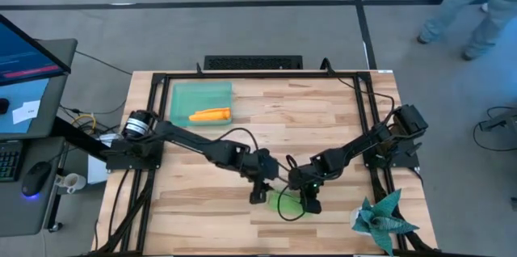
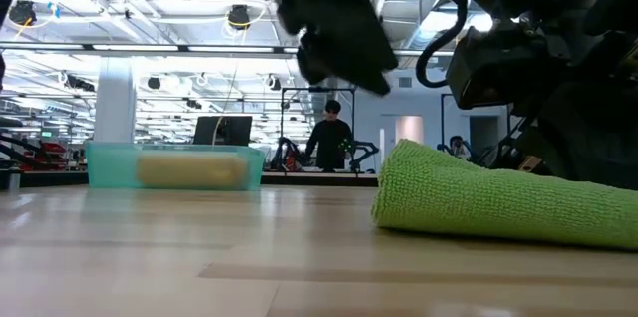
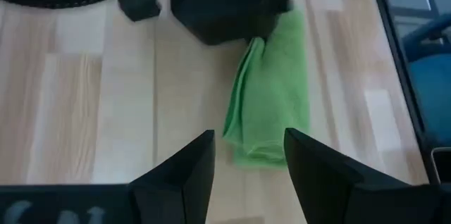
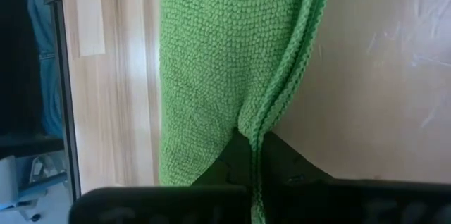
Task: Roll microfiber towels into tight, uniform cylinder then place into a basket
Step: Put the green towel into the blue bin
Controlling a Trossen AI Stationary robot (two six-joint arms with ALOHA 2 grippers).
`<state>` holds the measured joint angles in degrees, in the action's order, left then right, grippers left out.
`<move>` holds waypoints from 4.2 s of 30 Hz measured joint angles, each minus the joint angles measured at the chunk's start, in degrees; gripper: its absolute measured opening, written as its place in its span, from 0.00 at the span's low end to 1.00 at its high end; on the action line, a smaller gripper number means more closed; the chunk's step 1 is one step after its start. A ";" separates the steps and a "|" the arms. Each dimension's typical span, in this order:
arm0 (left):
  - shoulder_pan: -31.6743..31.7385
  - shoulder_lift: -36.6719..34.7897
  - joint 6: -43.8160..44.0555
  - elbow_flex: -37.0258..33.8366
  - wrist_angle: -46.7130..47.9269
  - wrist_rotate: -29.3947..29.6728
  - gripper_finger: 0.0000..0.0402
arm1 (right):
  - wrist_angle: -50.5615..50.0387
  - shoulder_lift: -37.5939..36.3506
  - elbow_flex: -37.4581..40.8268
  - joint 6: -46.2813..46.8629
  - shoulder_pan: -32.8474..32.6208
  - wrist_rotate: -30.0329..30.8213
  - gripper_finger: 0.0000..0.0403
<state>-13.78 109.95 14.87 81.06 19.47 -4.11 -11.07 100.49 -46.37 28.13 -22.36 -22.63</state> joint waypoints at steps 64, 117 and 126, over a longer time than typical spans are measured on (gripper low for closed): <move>2.68 15.80 4.53 0.17 -13.00 -22.66 0.04 | -1.36 0.28 -3.46 -5.74 -0.23 8.74 0.05; 44.66 -40.46 -27.08 -24.22 32.75 1.58 0.02 | -4.30 27.48 -60.85 -56.99 32.76 16.76 0.04; 59.54 -39.41 -35.34 -24.20 31.16 2.92 0.02 | -9.75 37.40 -75.56 -60.14 36.72 18.43 0.04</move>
<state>45.76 70.55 -20.47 56.86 50.63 -1.19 -20.82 137.88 -121.93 -32.01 14.35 -4.21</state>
